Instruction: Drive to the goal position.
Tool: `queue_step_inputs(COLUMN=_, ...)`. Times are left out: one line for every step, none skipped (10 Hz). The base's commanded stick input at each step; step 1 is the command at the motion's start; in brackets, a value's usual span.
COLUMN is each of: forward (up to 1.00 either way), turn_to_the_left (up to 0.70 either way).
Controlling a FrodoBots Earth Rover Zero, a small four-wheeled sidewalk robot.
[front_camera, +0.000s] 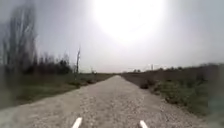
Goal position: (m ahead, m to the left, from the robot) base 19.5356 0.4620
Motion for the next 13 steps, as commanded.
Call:
queue_step_inputs(forward=0.85, turn_to_the_left=0.00)
queue_step_inputs(forward=0.85, turn_to_the_left=0.00)
queue_step_inputs(forward=0.85, turn_to_the_left=0.00)
queue_step_inputs(forward=0.85, turn_to_the_left=0.00)
queue_step_inputs(forward=0.85, turn_to_the_left=-0.18)
queue_step_inputs(forward=0.85, turn_to_the_left=-0.33)
queue_step_inputs(forward=0.85, turn_to_the_left=-0.21)
queue_step_inputs(forward=0.85, turn_to_the_left=0.00)
queue_step_inputs(forward=0.85, turn_to_the_left=0.00)
queue_step_inputs(forward=0.85, turn_to_the_left=0.00)
queue_step_inputs(forward=0.85, turn_to_the_left=0.00)
queue_step_inputs(forward=0.85, turn_to_the_left=-0.06)
queue_step_inputs(forward=0.85, turn_to_the_left=-0.15)
